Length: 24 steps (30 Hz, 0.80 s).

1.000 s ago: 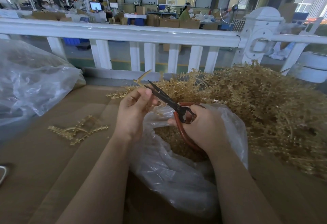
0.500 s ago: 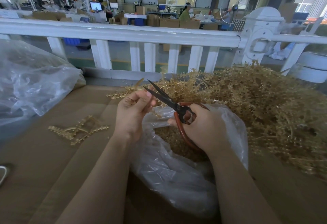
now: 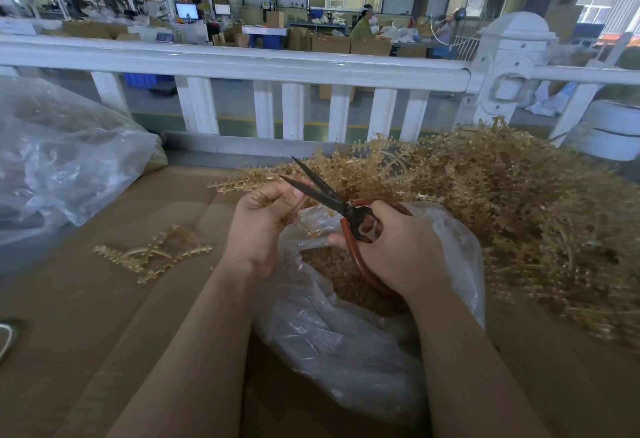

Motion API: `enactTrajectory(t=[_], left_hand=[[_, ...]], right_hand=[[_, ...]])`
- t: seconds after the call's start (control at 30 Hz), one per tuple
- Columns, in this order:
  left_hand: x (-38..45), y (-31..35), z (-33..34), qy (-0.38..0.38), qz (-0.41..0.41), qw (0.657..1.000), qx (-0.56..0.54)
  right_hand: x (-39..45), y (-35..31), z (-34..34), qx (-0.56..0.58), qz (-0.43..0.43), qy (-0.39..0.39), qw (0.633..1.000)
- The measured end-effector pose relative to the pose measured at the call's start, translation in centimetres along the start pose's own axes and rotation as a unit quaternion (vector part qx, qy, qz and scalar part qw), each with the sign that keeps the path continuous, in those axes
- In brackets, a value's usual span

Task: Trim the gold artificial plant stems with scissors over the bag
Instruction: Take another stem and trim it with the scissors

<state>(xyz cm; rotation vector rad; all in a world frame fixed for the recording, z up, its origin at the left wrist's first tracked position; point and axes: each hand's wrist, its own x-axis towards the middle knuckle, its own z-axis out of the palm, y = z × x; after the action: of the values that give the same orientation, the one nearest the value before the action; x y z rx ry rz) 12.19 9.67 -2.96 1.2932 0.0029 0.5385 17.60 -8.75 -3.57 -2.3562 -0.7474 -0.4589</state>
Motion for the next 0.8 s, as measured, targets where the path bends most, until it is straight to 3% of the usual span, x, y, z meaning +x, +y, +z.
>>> enactTrajectory(t=[0.13, 0.67, 0.8], left_hand=[[-0.17, 0.09, 0.13, -0.028, 0.008, 1.000, 0.010], [0.02, -0.25, -0.01, -0.005, -0.005, 1.000, -0.005], [0.08, -0.22, -0.01, -0.009, 0.001, 1.000, -0.006]], right_hand=[[0.09, 0.10, 0.06, 0.001, 0.012, -0.012, 1.000], [0.05, 0.18, 0.47, -0.026, -0.018, 0.054, 0.998], [0.06, 0.20, 0.53, -0.021, -0.011, 0.041, 0.999]])
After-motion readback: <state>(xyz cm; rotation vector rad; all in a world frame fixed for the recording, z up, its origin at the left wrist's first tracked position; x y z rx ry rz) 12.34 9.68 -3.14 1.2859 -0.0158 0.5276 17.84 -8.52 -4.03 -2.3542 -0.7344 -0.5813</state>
